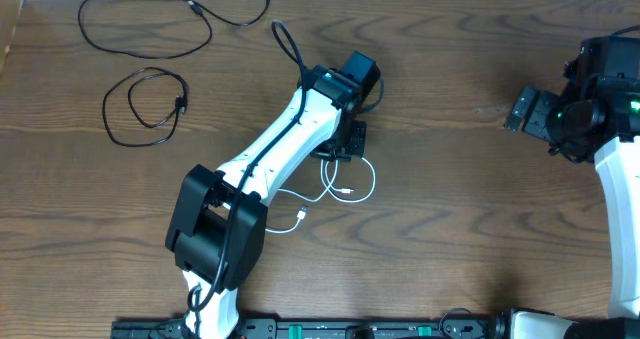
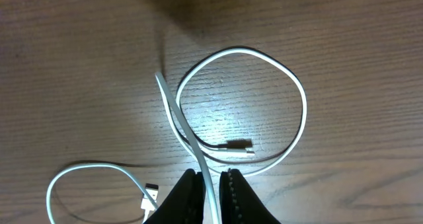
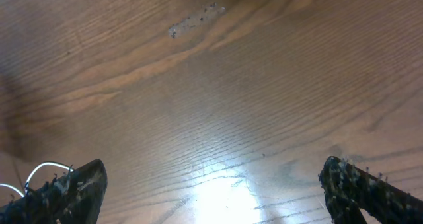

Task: Untangle cables
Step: 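Reposition the left gripper over the white cable loops and grasp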

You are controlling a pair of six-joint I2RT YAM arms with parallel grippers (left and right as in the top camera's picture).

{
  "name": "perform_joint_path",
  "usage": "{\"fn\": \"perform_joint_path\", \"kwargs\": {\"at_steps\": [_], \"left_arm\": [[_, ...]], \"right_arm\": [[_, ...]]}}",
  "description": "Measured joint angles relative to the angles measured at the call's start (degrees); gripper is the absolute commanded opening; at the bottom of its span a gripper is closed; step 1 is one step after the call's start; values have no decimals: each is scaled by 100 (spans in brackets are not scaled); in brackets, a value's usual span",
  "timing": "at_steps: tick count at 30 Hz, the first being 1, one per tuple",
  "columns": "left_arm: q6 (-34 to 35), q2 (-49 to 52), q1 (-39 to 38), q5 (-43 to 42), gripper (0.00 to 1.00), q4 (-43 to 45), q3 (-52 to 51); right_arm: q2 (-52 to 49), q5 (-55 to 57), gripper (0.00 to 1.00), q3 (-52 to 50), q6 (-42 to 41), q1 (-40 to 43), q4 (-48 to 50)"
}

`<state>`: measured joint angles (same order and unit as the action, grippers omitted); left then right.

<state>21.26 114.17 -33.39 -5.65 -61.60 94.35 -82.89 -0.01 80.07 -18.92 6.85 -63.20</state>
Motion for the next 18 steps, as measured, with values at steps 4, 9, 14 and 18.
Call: {"fn": "perform_joint_path", "kwargs": {"at_steps": [4, 9, 14, 18], "left_arm": [[0, 0, 0, -2, 16, 0, 0], [2, 0, 0, -2, 21, -20, 0], [11, 0, 0, -4, 22, -50, -2], [11, 0, 0, -4, 21, -50, -42]], "right_arm": [[0, 0, 99, 0, 0, 0, 0], [0, 0, 99, 0, 0, 0, 0], [0, 0, 99, 0, 0, 0, 0], [0, 0, 99, 0, 0, 0, 0]]}}
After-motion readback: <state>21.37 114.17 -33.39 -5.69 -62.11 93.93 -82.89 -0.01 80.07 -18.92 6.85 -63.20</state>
